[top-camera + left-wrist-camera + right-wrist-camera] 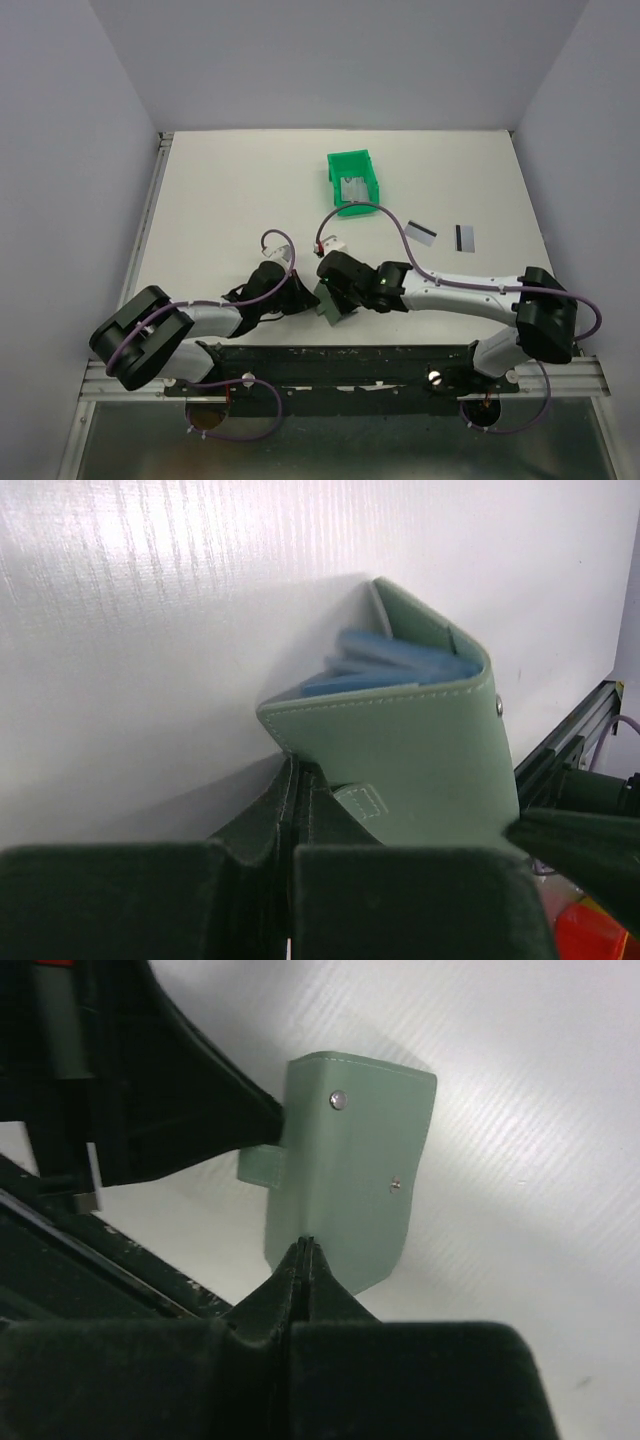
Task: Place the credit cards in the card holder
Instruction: Close the card holder at the corner of the board.
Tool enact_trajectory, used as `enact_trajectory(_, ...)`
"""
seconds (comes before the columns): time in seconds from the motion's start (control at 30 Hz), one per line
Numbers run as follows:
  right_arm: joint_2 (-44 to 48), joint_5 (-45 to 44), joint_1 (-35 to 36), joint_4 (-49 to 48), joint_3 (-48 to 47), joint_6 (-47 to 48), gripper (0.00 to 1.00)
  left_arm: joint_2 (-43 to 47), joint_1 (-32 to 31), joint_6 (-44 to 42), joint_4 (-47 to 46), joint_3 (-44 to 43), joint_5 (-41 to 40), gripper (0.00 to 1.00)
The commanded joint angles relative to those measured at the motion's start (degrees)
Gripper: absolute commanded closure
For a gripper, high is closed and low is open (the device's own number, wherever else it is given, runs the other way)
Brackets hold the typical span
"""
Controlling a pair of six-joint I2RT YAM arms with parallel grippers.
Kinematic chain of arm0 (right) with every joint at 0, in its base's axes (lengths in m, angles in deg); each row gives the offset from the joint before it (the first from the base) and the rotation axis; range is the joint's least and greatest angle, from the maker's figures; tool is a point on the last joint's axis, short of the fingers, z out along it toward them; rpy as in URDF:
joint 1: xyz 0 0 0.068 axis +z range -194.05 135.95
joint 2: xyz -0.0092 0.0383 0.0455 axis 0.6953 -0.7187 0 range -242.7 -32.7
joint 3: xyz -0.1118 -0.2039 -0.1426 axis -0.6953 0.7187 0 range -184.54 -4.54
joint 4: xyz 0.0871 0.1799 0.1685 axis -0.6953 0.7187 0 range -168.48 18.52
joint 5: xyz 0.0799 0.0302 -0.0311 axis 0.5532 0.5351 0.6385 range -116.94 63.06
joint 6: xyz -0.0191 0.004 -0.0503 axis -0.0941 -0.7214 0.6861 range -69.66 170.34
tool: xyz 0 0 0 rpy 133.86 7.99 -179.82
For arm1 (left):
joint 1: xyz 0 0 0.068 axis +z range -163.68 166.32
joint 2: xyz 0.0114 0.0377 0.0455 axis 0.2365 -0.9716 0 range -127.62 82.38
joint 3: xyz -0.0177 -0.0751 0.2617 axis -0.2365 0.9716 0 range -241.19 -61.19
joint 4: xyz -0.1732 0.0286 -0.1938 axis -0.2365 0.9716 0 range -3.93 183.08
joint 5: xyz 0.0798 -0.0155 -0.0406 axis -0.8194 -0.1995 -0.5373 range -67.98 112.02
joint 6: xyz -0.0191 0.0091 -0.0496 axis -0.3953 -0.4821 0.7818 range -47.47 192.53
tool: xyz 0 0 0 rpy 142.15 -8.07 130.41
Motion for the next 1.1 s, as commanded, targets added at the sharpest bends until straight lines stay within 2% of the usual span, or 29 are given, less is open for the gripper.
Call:
enact_trajectory(0.0, 3.08, 5.10, 0.67, -7.89, -0.02, -2.19, 1.00, -3.55, -0.34, 0.35, 0.38, 1.63, -0.66, 1.00)
enact_trajectory(0.17, 5.90, 8.71, 0.67, -12.90, 1.83, -4.04, 1.00, -6.54, -0.43, 0.35, -3.22, 0.75, 1.00, 1.00)
enact_trajectory(0.33, 4.67, 9.78, 0.75, -12.65, 1.75, -5.53, 1.00, -10.50, -0.69, 1.05, -8.76, -1.27, 3.64, 1.00)
enact_trajectory(0.4, 5.89, 4.88, 0.58, -9.59, 2.18, -7.11, 0.98, -11.46, -0.69, 1.93, -10.43, -1.27, 3.91, 1.00)
enact_trajectory(0.43, 6.86, 0.06, 0.58, -7.66, 2.53, -7.99, 0.94, -11.64, -0.78, 2.28, -10.96, -1.10, 3.91, 1.00)
enact_trajectory(0.5, 8.88, -5.94, -0.82, -2.65, 2.80, -9.66, 0.78, -11.91, -0.87, 2.55, -11.41, -0.66, 3.82, 1.00)
enact_trajectory(0.53, 9.50, -7.79, -2.13, 0.68, 2.89, -11.15, 0.74, -11.91, -0.87, 2.63, -11.41, -0.40, 3.73, 1.00)
enact_trajectory(0.67, 10.73, -13.34, -10.56, 10.01, 5.25, -15.03, 0.72, -11.21, -0.87, 2.02, -10.62, -0.04, 3.65, 1.00)
enact_trajectory(0.7, 10.30, -13.08, -12.15, 10.99, 5.61, -14.85, 0.73, -11.12, -0.87, 1.84, -10.18, -0.13, 3.64, 1.00)
enact_trajectory(0.77, 7.85, -11.94, -14.18, 11.96, 5.79, -13.19, 0.82, -10.85, -0.87, 1.49, -9.57, -0.30, 3.56, 1.00)
enact_trajectory(0.9, -1.11, -6.77, -14.54, 12.41, 3.24, -10.55, 0.96, -11.38, -1.04, 0.88, -8.60, -1.10, 3.64, 1.00)
enact_trajectory(0.97, -3.76, -3.69, -14.63, 9.78, 3.94, -10.02, 0.99, -11.56, -1.04, 0.88, -8.60, -1.18, 3.73, 1.00)
enact_trajectory(1.07, -5.09, -0.09, -14.54, 6.88, 4.99, -10.37, 1.00, -11.73, -1.22, 0.96, -8.60, -1.27, 3.65, 1.00)
